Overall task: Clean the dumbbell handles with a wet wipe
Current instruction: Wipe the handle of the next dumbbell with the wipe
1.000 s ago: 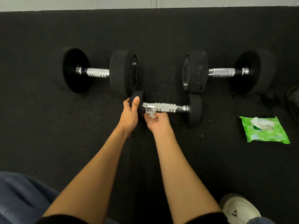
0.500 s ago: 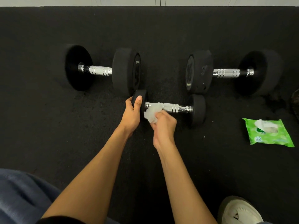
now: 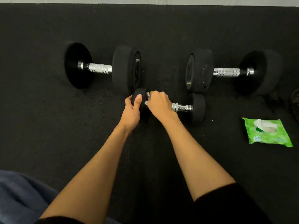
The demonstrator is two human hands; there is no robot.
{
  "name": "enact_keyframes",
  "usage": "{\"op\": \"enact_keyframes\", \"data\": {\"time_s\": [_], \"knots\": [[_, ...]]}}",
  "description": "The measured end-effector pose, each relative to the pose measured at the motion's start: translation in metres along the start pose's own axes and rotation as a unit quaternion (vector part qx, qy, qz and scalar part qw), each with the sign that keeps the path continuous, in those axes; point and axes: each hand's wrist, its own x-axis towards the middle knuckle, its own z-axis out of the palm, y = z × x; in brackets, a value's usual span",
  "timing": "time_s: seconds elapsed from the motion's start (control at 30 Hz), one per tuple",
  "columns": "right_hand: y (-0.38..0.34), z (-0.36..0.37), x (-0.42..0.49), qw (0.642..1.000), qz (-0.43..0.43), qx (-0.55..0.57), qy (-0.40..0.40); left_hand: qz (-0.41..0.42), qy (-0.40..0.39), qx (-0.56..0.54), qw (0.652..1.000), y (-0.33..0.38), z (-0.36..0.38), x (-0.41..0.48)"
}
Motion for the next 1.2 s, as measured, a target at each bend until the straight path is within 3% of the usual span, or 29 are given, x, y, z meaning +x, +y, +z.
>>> {"op": "enact_keyframes", "data": {"time_s": [0.23, 0.33, 0.47, 0.57, 0.77, 0.87, 0.93, 1.07, 1.2], "knots": [[0.025, 0.017, -0.037, 0.992, -0.101, 0.055, 0.056, -0.010, -0.008, 0.002, 1.000, -0.005, -0.004, 0.003], [0.031, 0.013, -0.030, 0.994, -0.084, 0.060, 0.036, -0.005, -0.004, -0.002, 1.000, -0.006, -0.004, 0.003], [0.028, -0.008, 0.002, 0.988, 0.003, 0.149, -0.039, -0.006, -0.003, -0.009, 1.000, -0.007, -0.003, 0.005], [0.025, -0.010, 0.007, 0.991, 0.018, 0.121, -0.051, -0.007, -0.004, -0.005, 1.000, -0.008, -0.003, 0.006], [0.021, 0.023, -0.032, 0.994, -0.082, 0.030, 0.064, 0.006, -0.007, -0.013, 1.000, -0.006, -0.003, 0.005], [0.018, 0.023, -0.037, 0.992, -0.081, 0.032, 0.085, 0.010, -0.003, -0.013, 1.000, -0.007, -0.002, 0.004], [0.014, 0.013, -0.024, 0.997, -0.044, 0.019, 0.063, 0.009, 0.002, -0.010, 1.000, -0.007, -0.001, 0.004], [0.005, -0.002, 0.007, 0.997, 0.009, 0.003, -0.081, 0.004, 0.006, -0.002, 1.000, -0.007, -0.001, 0.003], [0.003, 0.007, -0.011, 0.996, -0.035, -0.073, -0.026, 0.000, 0.005, 0.009, 1.000, -0.007, -0.002, 0.003]]}}
